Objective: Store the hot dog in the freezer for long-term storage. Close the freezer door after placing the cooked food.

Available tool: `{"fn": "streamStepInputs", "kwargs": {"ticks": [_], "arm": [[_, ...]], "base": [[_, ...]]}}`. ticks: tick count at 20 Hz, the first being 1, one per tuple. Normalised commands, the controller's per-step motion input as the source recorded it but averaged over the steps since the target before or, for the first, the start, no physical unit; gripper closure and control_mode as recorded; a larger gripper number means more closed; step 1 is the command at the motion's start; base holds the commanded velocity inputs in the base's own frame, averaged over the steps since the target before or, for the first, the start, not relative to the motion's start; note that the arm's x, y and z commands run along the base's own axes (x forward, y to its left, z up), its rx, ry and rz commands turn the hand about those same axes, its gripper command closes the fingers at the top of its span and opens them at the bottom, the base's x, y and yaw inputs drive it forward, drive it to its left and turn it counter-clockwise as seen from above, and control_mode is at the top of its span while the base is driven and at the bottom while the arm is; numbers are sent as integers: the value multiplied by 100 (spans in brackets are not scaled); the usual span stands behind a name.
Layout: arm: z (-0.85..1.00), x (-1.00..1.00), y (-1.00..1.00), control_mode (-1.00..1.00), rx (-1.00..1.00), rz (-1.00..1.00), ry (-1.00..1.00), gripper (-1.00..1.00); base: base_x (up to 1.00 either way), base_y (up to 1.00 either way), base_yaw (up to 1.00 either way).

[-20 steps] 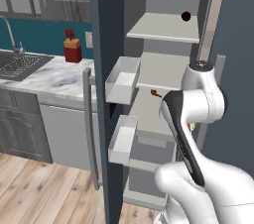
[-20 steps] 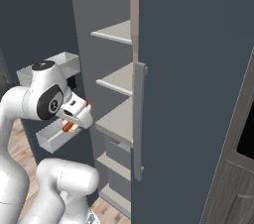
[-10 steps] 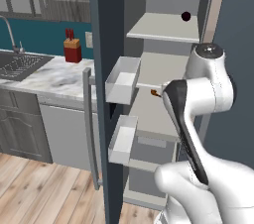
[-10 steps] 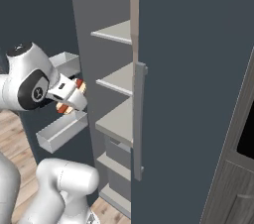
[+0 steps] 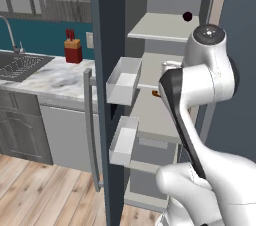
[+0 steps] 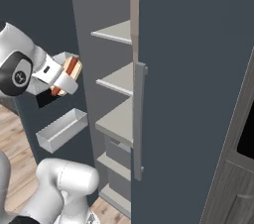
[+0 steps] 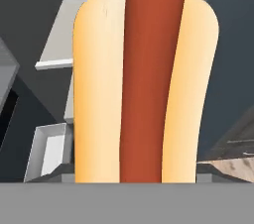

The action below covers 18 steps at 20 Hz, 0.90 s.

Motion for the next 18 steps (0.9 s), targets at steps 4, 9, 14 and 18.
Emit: {"fn": "streamStepInputs", "kwargs": {"ticks": [4, 9, 14, 18], "arm": [[23, 38, 0, -100, -2, -1, -42, 100], [13, 27, -33, -100, 0, 6, -33, 100], [58, 17, -5, -100, -10, 1, -1, 100], [64, 28, 6, -100, -18, 0, 16, 100]], "base": [[0, 0, 0], [0, 0, 0], [0, 0, 0], [0, 0, 0]]}}
